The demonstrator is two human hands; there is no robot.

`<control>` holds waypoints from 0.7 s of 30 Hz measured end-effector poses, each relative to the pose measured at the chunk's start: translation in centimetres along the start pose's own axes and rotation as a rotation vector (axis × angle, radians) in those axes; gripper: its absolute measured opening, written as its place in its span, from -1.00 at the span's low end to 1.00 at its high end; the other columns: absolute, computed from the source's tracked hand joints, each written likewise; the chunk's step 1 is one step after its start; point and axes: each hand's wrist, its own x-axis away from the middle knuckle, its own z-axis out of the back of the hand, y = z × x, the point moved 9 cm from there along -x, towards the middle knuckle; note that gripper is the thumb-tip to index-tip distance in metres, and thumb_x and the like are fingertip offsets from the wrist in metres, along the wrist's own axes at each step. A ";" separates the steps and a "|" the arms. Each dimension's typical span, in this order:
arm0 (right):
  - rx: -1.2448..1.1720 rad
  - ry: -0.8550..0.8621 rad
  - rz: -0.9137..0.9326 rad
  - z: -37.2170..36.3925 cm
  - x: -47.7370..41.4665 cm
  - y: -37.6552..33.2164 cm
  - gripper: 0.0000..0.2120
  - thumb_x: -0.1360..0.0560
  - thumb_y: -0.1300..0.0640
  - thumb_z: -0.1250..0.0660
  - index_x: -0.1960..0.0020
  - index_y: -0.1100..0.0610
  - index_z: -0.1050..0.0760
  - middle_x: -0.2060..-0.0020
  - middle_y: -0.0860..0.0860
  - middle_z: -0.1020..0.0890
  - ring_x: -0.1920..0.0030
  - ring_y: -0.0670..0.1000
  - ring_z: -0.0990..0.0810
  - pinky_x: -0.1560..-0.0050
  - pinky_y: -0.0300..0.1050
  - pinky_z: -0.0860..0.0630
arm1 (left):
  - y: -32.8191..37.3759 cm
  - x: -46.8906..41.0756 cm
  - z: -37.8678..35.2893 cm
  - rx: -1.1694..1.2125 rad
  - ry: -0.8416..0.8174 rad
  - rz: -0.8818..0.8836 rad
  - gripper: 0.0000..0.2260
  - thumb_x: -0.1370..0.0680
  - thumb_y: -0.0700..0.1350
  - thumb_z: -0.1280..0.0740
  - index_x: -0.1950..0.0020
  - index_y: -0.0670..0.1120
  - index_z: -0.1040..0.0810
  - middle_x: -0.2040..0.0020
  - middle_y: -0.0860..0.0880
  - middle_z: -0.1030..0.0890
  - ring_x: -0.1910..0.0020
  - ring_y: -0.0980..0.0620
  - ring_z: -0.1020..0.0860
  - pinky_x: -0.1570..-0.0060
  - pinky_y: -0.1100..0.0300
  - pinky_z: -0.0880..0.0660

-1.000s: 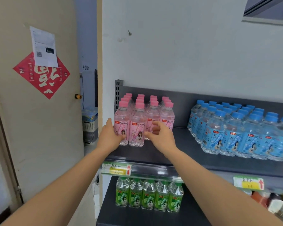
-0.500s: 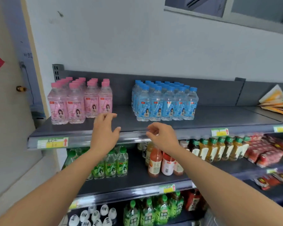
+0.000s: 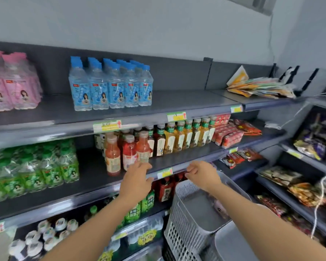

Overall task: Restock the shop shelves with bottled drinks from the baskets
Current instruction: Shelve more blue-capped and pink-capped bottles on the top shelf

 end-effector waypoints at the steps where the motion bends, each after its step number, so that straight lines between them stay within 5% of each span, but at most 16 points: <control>1: 0.008 -0.002 -0.039 -0.1 0.0 1.7 -0.84 -0.48 0.06 -0.31 -0.02 0.03 -0.61 0.01 -0.02 -0.67 -0.04 0.05 -0.62 0.03 -0.15 -0.53 | 0.6 -0.4 -1.5 -0.010 -0.033 -0.012 -0.67 -0.57 -0.07 -0.31 -0.33 -0.02 -0.45 -0.26 0.00 -0.45 -0.29 -0.02 -0.37 -0.22 0.12 -0.39; 9: 0.010 -0.009 -0.250 -0.6 -0.6 12.4 -0.90 -0.46 0.10 -0.30 0.19 -0.08 -0.52 0.14 -0.07 -0.65 0.01 0.04 -0.62 0.00 -0.13 -0.52 | 4.8 -3.6 -12.9 -0.074 -0.275 -0.100 -0.76 -0.56 -0.05 -0.32 -0.23 0.00 -0.52 -0.13 0.01 -0.51 -0.21 -0.03 -0.43 -0.13 0.10 -0.43; 18: -0.018 -0.125 -0.398 -5.1 -3.3 24.0 -0.75 -0.54 -0.01 -0.20 0.13 0.07 -0.60 0.03 0.01 -0.68 -0.06 0.12 -0.61 -0.07 -0.07 -0.53 | 6.4 -5.5 -26.6 -0.148 -0.534 -0.071 -0.72 -0.57 -0.07 -0.30 -0.26 -0.09 -0.51 -0.20 -0.05 -0.50 -0.24 -0.06 -0.44 -0.20 0.04 -0.42; 21: -0.009 -0.207 -0.424 -7.1 -4.9 27.8 -0.87 -0.48 0.04 -0.27 0.12 0.03 -0.59 0.03 0.00 -0.67 -0.04 0.09 -0.61 -0.05 -0.08 -0.54 | 6.1 -6.1 -31.8 -0.179 -0.667 -0.001 -0.73 -0.58 -0.10 -0.28 -0.24 -0.18 -0.50 -0.19 -0.12 -0.49 -0.19 -0.12 -0.49 -0.16 0.05 -0.44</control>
